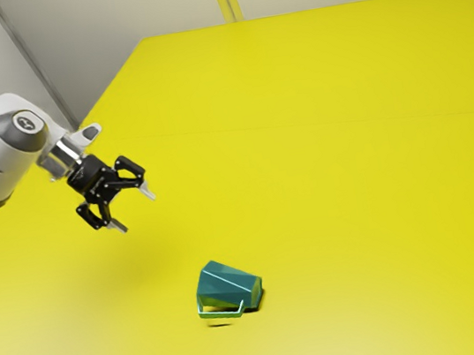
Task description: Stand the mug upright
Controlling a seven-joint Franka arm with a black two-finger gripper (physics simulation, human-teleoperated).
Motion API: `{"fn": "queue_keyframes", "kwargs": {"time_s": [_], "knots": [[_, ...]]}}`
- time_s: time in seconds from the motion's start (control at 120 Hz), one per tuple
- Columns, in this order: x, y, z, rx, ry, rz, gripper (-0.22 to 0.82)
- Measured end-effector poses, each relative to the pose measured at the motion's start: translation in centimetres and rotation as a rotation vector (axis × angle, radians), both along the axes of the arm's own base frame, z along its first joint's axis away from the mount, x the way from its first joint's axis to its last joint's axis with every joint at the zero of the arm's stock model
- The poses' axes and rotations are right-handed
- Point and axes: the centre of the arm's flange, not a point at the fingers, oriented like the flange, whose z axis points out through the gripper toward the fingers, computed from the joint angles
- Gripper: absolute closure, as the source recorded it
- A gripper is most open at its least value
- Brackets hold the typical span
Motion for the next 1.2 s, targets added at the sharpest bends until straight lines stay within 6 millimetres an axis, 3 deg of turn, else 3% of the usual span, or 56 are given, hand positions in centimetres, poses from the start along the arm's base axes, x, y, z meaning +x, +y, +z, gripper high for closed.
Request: {"fn": "queue_keyframes", "kwargs": {"time_s": [0.275,0.417,0.65,0.992,1.167,1.2], "knots": [[-0.9,-4.6,-6.6,-0.120,0.126,-0.003,0.00],[-1.6,-5.3,-8.6,-0.140,0.172,-0.002,0.00],[-1.9,-7.2,-10.7,-0.166,0.217,-0.019,0.00],[-0.8,-12.1,-12.8,-0.242,0.226,-0.012,0.00],[-0.3,-12.6,-13.7,-0.260,0.224,0.019,0.00],[-0.1,-12.5,-13.6,-0.258,0.220,0.020,0.05]]}}
